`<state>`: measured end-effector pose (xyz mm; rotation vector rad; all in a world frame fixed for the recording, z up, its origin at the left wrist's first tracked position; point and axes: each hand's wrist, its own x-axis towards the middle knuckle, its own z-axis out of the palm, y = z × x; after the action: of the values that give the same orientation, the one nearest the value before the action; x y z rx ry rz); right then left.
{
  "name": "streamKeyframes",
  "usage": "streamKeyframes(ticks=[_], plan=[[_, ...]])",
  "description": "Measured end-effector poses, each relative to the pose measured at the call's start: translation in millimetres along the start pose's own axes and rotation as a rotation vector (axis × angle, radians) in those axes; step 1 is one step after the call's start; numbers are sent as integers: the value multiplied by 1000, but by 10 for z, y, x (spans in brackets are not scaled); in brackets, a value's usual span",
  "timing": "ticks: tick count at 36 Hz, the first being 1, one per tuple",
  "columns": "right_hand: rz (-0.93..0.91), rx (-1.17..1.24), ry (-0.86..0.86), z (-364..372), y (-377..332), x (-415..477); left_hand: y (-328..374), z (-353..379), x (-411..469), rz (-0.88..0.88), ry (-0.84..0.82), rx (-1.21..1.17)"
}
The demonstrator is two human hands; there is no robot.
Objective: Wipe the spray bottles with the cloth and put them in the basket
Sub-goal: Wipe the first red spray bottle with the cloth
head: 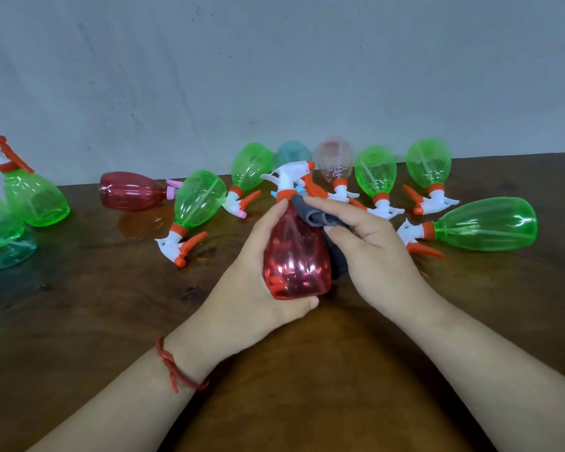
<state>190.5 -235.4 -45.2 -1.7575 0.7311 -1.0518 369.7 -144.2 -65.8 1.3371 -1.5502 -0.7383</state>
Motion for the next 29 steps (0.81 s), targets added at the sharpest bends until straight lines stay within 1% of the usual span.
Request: streamKeyframes(ticks=[4,8,10,14,17,22,29], plan=[[-99,-161,-61,-14,-1,13,57,-41,5,80,66,79],[-300,-327,-44,-21,47,-3,100,-69,-4,131,74,181],[-353,-356,-40,-22,81,-15,79,-67,3,165,79,227],[-434,-450,-95,-97,117,-24,-13,-100,32,209,111,285],[-468,-508,-128,-132,138,-54,-28,-108,46,187,176,271],[-525,-601,-204,-135,116,-91,-68,-131,78,135,300,145],[-553,-645,-287,-153,116,-119,-73,-113,125,31,369,-28]])
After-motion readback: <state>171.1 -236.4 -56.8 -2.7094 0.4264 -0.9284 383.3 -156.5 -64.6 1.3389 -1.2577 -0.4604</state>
